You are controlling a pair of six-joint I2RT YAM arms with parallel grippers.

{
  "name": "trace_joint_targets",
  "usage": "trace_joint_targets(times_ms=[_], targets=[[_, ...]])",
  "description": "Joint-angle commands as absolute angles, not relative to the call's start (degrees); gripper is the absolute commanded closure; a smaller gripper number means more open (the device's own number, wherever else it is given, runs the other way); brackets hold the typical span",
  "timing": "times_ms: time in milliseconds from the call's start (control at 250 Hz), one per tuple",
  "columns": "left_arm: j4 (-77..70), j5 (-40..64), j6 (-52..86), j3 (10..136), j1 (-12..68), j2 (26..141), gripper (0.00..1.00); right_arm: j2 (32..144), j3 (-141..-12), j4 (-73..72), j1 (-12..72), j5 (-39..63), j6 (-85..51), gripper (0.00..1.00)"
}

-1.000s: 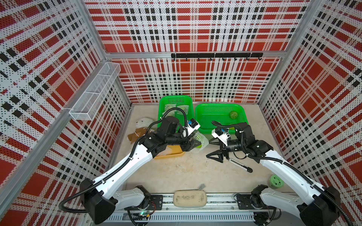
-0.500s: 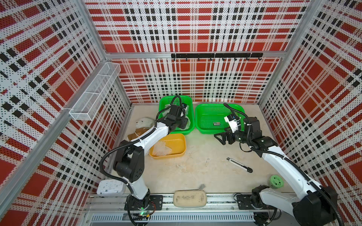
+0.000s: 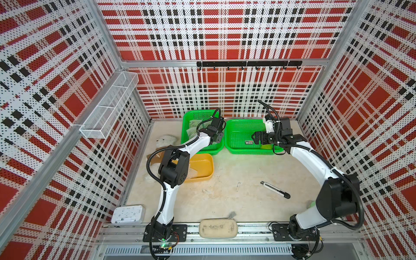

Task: Sleeve custard apples in foam nets
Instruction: Place the custard apple in the basket.

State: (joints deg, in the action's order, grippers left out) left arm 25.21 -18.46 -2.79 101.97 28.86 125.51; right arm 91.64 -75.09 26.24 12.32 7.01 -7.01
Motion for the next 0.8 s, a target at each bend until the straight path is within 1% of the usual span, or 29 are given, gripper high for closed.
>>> trace_joint_targets(times_ms=[0, 40, 124, 236, 248, 256, 356, 512, 800], targets=[[28.0, -20.5, -0.2, 104.5, 28.0, 128.1, 0.58, 97.5, -79.5, 27.2, 11.4, -2.1, -8.1, 0.00], [27.9, -20.1, 0.0, 104.7, 27.7, 128.6, 0.54, 100.1, -81.4, 27.2, 11.1, -3.2, -8.9, 0.00], [27.5, -18.8, 0.7, 104.9, 27.1, 129.5, 0.37, 105.5, -85.2, 26.8, 10.7, -6.3, -10.1, 0.01], [27.7, -15.4, 2.0, 104.7, 26.0, 129.3, 0.09, 111.8, -90.5, 28.2, 10.5, -11.6, -11.9, 0.03], [27.7, -15.0, 2.1, 104.7, 25.8, 129.1, 0.02, 112.4, -91.1, 28.3, 10.5, -12.2, -11.9, 0.03], [27.8, -14.9, 2.3, 104.6, 25.8, 129.0, 0.00, 112.8, -91.4, 28.3, 10.5, -12.6, -12.1, 0.03], [27.5, -12.6, 3.4, 102.6, 25.0, 125.5, 0.01, 117.6, -96.1, 29.2, 9.6, -15.2, -13.7, 0.03], [27.5, -8.5, 4.7, 98.9, 24.4, 116.6, 0.01, 125.8, -106.0, 33.9, 8.2, -18.0, -15.4, 0.03], [27.6, -3.7, 7.0, 88.6, 25.1, 100.5, 0.01, 135.6, -117.2, 37.0, 6.9, -20.9, -17.3, 0.04]])
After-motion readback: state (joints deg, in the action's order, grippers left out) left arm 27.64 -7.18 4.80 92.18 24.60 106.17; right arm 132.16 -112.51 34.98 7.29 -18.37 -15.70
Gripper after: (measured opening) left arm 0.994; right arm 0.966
